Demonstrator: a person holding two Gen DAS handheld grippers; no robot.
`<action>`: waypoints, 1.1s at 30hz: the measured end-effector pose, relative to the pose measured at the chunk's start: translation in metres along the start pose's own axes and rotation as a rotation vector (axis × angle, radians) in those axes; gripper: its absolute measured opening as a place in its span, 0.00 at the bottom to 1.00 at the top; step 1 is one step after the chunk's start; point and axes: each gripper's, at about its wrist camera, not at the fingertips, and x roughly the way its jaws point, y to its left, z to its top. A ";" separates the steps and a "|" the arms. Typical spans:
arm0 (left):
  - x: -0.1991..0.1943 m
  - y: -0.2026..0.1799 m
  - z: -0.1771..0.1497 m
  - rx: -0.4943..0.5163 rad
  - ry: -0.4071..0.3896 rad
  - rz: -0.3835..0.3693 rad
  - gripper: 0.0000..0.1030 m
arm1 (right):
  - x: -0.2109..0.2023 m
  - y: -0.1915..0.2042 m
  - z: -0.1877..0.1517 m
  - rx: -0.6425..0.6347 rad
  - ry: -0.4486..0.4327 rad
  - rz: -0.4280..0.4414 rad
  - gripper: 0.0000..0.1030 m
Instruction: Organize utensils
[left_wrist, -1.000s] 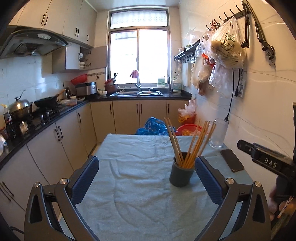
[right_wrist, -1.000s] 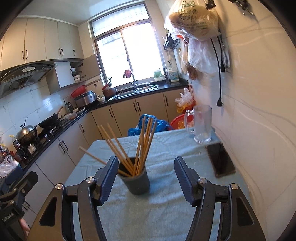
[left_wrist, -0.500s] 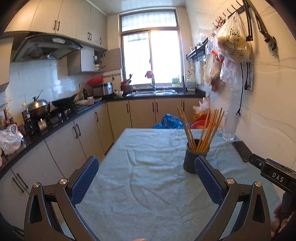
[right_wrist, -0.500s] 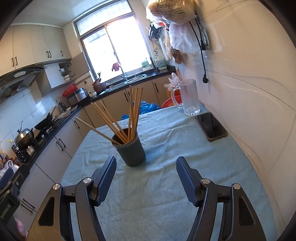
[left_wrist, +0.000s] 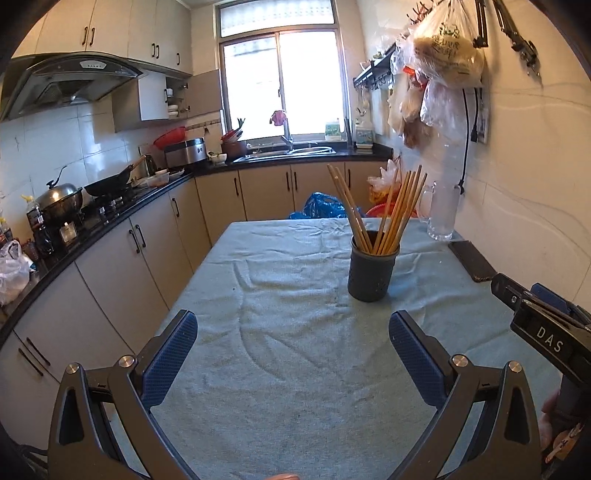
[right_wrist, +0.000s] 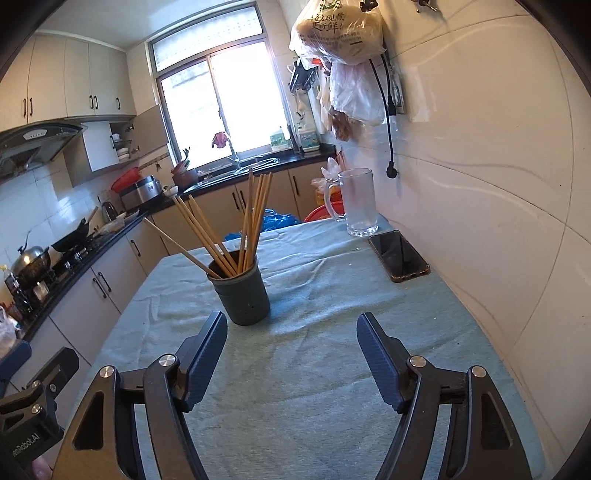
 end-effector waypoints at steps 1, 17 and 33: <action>0.002 0.000 0.000 -0.001 0.005 -0.001 1.00 | 0.002 0.000 -0.002 -0.005 0.004 -0.007 0.75; 0.037 -0.002 -0.007 -0.010 0.103 -0.023 1.00 | 0.024 -0.002 -0.008 0.001 0.038 -0.046 0.76; 0.049 0.000 -0.010 -0.028 0.139 -0.032 1.00 | 0.031 0.008 -0.012 -0.023 0.046 -0.064 0.77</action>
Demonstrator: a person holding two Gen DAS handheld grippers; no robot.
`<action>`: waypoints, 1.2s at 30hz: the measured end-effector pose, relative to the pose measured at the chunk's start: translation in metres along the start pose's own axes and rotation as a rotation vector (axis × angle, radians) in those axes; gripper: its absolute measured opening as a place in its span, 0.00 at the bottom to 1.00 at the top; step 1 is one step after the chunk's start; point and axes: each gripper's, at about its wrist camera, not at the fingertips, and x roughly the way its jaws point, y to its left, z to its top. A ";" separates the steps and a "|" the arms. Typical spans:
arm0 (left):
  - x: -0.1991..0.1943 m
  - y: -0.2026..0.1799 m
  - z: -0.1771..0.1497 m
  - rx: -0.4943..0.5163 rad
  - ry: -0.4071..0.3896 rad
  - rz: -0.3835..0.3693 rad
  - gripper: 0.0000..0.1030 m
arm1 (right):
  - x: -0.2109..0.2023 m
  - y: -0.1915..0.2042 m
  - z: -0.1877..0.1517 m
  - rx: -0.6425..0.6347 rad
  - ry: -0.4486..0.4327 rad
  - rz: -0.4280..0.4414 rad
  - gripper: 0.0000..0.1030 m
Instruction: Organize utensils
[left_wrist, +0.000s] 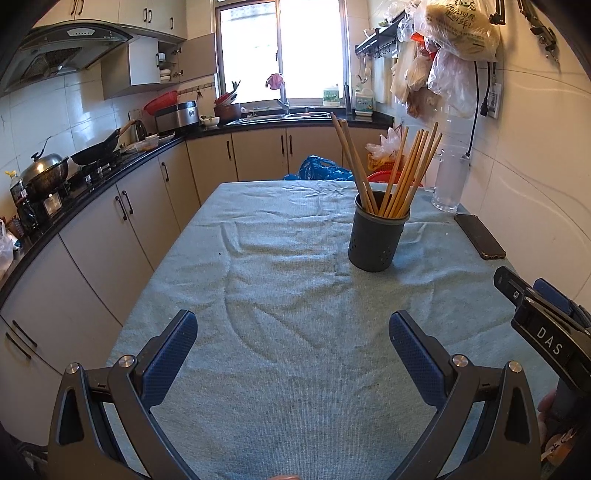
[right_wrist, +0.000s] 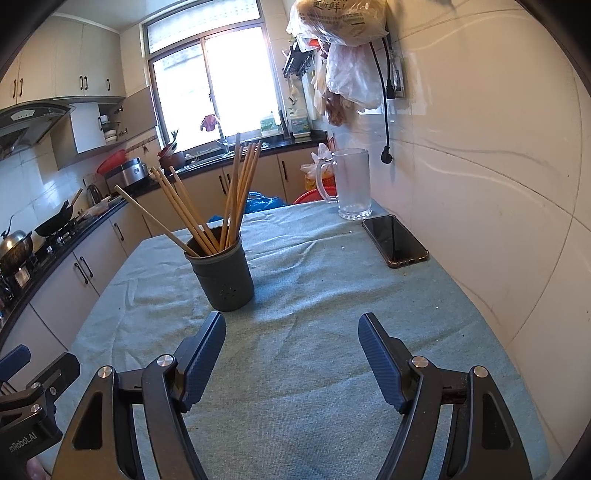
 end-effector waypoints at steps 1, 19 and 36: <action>0.000 0.000 0.000 -0.001 0.000 0.000 1.00 | 0.000 0.000 0.000 -0.001 -0.002 -0.001 0.77; 0.004 -0.003 -0.006 -0.006 0.020 -0.014 1.00 | -0.005 0.006 -0.004 -0.014 -0.015 -0.006 0.78; 0.007 -0.004 -0.009 -0.011 0.034 -0.020 1.00 | -0.003 0.007 -0.007 -0.022 -0.009 -0.014 0.79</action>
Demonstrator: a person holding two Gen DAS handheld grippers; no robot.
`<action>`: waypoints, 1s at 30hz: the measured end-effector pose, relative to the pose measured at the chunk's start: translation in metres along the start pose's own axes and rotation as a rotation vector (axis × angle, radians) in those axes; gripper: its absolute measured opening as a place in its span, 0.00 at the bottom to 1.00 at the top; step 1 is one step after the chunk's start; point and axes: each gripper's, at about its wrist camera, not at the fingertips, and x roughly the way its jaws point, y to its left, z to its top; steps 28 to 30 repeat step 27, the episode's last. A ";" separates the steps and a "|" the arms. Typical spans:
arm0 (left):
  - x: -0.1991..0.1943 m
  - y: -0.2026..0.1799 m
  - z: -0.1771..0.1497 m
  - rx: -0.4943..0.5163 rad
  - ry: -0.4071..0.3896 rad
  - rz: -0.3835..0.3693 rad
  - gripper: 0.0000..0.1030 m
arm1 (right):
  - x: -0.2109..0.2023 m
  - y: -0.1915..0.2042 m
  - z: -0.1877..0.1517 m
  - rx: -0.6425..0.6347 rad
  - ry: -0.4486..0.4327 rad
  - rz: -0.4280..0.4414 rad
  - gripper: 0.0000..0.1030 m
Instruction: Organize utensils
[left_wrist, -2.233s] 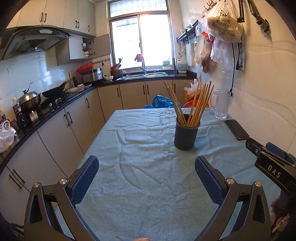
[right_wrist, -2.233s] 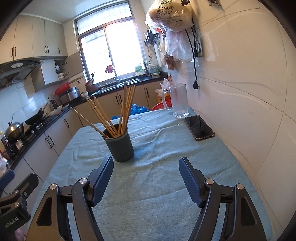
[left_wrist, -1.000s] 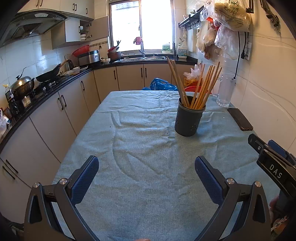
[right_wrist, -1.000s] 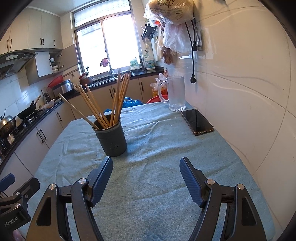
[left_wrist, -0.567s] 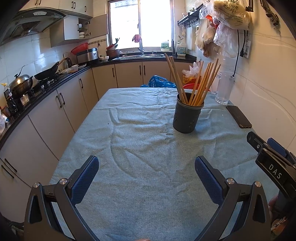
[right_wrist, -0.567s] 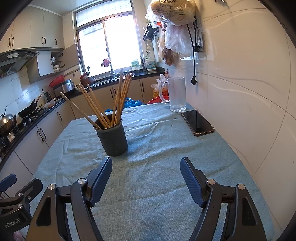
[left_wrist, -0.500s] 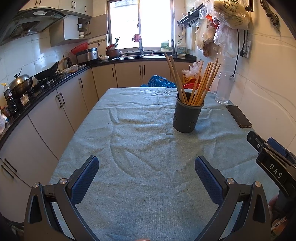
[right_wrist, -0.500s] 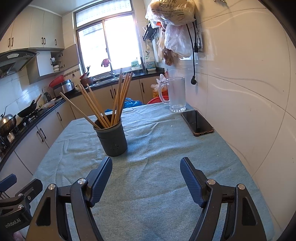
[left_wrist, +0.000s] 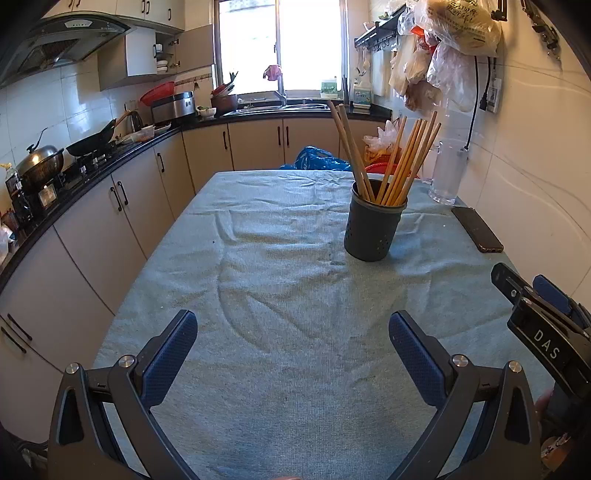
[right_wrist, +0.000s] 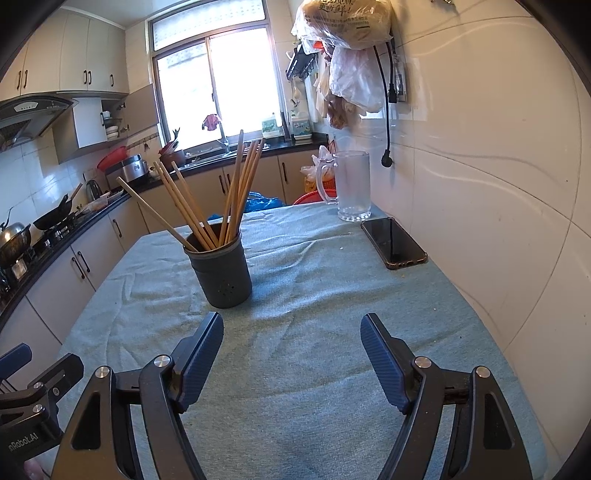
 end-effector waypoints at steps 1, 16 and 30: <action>0.000 -0.001 0.000 0.000 0.002 0.000 1.00 | 0.000 0.000 0.000 0.000 0.001 -0.001 0.79; 0.007 0.013 0.005 -0.025 -0.013 0.006 1.00 | 0.006 0.004 -0.001 -0.036 -0.011 -0.012 0.79; 0.028 0.015 0.003 -0.043 0.050 -0.012 1.00 | 0.019 0.007 -0.004 -0.065 0.024 -0.010 0.80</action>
